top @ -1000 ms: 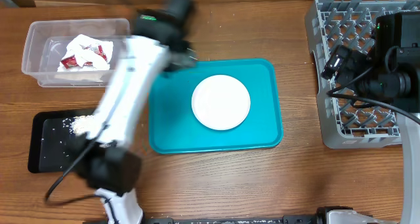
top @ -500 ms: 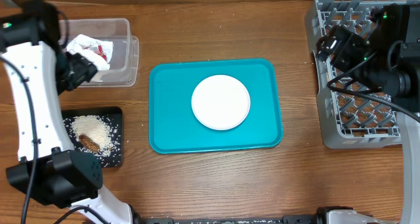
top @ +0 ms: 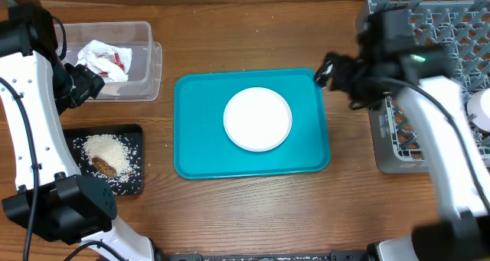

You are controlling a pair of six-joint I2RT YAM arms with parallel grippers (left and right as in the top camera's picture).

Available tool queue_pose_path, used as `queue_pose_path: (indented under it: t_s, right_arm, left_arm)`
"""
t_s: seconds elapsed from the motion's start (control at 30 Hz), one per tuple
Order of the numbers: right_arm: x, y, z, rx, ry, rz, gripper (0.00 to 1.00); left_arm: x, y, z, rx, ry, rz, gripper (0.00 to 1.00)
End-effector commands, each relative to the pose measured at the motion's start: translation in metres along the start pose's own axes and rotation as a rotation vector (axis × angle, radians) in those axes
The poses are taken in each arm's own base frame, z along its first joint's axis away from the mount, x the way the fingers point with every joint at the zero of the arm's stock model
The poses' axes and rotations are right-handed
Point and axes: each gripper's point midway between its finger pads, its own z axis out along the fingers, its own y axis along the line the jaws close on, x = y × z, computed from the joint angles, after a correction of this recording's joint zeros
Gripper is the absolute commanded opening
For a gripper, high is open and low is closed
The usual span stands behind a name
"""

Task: Sort waste into correct bins and load items into the dishwasher
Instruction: 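Reach the right gripper to the white plate and grasp its rim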

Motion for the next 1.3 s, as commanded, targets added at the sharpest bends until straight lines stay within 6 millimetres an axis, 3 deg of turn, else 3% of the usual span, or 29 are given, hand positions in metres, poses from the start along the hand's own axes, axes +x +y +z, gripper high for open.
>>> queue_pose_path:
  t_s: [0.0,0.17,0.53,0.77,1.0,1.27]
  right_arm:
    - [0.01,-0.009,0.05,0.084,0.1,-0.003,0.95]
    - [0.026,0.003,0.109,0.079,0.232,-0.007,0.71]
    - [0.052,-0.005,0.179,0.172,0.338,-0.033,0.7]
    - [0.067,-0.001,0.193,0.169,0.367,-0.055,0.62]
    - [0.082,0.009,0.207,0.172,0.367,-0.108,0.45]
    - [0.093,-0.005,0.215,0.299,0.316,-0.074,0.23]
  left_arm:
    - [0.001,0.001,-0.003,0.007,-0.003,-0.008,1.0]
    - [0.001,0.001,-0.003,0.007,-0.003,-0.008,1.0]
    - [0.001,0.001,-0.003,0.007,-0.003,-0.008,1.0]
    - [0.001,0.001,-0.003,0.007,-0.003,-0.008,1.0]
    - [0.001,0.001,-0.003,0.007,-0.003,-0.008,1.0]
    - [0.001,0.001,-0.003,0.007,-0.003,-0.008,1.0]
